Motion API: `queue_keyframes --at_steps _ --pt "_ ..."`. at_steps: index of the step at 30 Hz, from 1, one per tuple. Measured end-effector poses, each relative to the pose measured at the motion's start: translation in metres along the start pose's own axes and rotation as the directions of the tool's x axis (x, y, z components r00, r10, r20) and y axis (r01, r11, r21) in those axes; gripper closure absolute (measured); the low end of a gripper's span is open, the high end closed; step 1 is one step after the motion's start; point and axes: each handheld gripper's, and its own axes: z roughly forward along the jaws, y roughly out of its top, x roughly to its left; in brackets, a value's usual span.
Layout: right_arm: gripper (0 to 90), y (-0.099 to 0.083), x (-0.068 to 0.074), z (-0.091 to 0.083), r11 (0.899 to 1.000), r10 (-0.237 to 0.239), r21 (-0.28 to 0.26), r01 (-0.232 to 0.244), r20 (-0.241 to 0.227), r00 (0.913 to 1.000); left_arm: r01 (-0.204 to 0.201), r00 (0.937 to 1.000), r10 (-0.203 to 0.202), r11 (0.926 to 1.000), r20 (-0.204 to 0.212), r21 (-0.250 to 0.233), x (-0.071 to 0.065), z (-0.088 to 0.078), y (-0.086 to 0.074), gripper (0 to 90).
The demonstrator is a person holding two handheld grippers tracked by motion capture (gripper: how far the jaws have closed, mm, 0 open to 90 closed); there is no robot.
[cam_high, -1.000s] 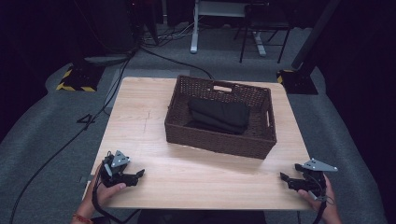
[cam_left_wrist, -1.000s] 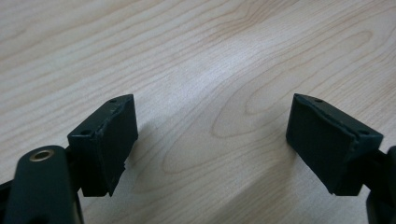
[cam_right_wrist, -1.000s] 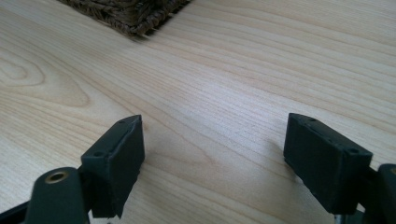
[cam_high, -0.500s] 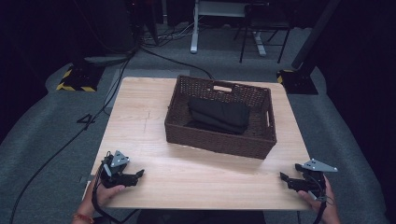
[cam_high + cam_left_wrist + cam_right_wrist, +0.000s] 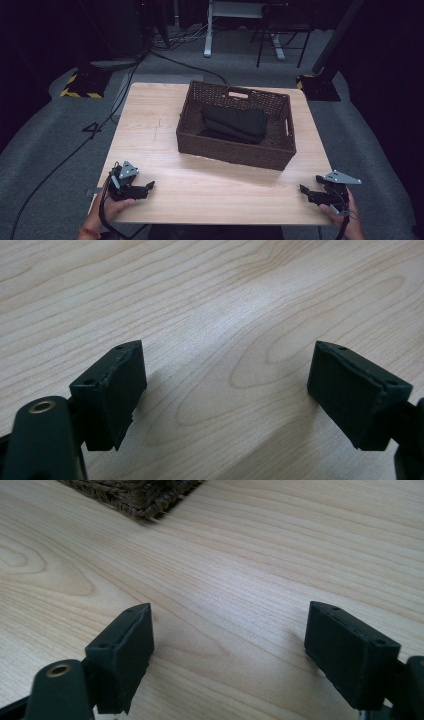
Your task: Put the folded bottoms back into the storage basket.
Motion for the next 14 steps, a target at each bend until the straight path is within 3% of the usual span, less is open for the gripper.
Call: queue_keyframes --at_steps 14 --pt "20.3 0.0 0.0 0.0 1.0 0.0 0.0 0.0 0.0 1.0 -0.001 1.0 0.001 1.0 0.003 0.004 0.0003 0.0006 0.0012 16.2"
